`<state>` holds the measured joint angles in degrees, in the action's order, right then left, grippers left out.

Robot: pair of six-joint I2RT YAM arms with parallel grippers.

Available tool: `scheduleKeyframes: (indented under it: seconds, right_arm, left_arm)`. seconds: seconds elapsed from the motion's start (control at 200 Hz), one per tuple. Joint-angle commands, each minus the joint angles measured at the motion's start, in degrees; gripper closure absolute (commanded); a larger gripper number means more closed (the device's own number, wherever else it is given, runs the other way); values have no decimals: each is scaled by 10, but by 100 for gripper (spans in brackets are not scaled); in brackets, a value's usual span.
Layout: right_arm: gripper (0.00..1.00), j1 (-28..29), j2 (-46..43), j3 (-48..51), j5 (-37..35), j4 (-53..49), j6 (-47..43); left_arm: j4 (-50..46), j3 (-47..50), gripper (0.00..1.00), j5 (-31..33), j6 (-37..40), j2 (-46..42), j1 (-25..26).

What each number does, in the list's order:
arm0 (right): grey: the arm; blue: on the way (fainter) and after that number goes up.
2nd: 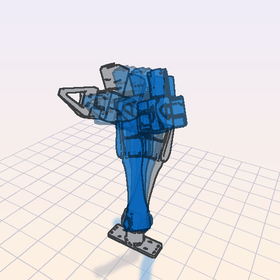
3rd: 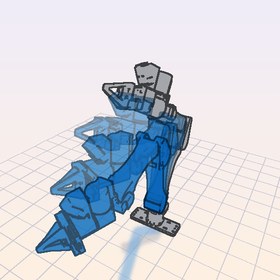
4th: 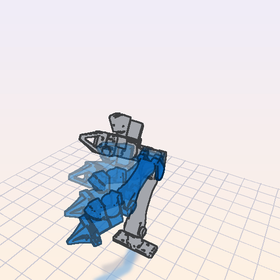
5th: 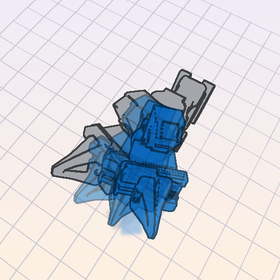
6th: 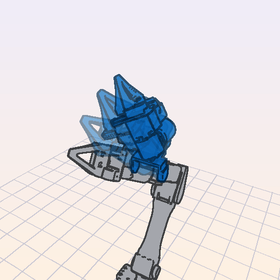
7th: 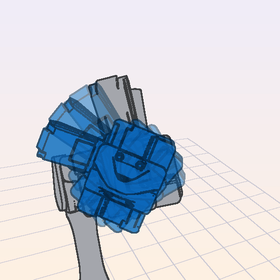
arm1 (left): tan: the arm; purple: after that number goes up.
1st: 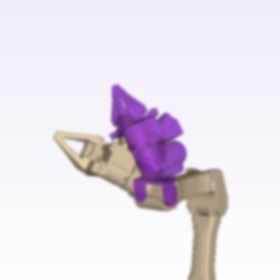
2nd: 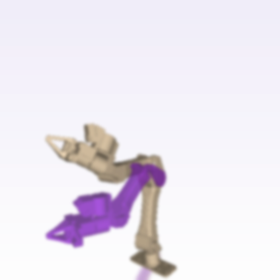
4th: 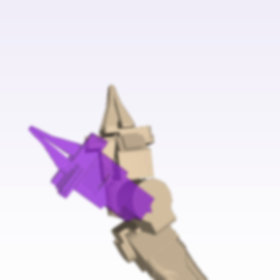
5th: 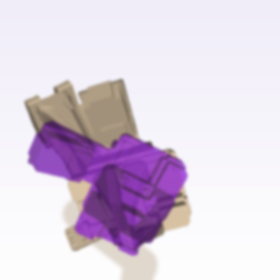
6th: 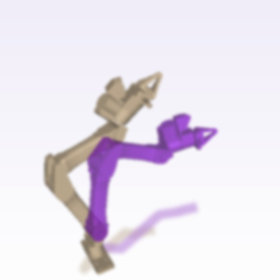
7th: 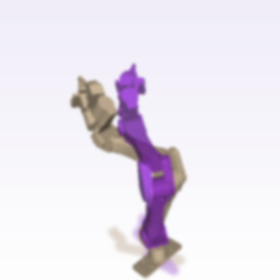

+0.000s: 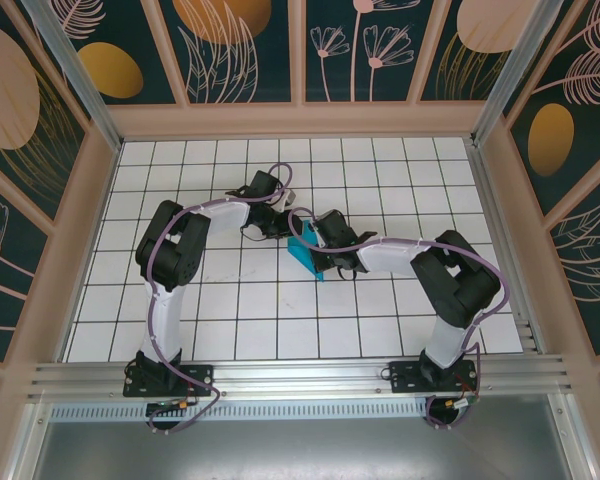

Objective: Fold a paper plane with a square sheet of paper (fold left side to right side)
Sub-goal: Third fold the triangle at the center of the table.

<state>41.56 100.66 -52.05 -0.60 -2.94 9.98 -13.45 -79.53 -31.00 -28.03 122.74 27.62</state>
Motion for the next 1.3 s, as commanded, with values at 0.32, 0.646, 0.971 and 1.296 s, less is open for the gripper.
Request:
scheduleKeyframes:
  seconds: [0.32, 0.646, 0.971, 1.296]
  right_arm:
    - [100, -5, 13, -15, -9, -7, 6]
    - [100, -4, 23, -13, -5, -14, 4]
    - [100, -3, 34, -11, 12, -27, 1]
    - [100, -3, 36, -5, 17, -25, 3]
  left_arm:
    - [-21, 13, 77, 20, 13, 29, 13]
    - [-18, 15, 76, 16, 12, 25, 13]
    - [-30, -2, 70, 6, 19, -16, 1]
    - [-55, -19, 63, 0, 32, -57, -32]
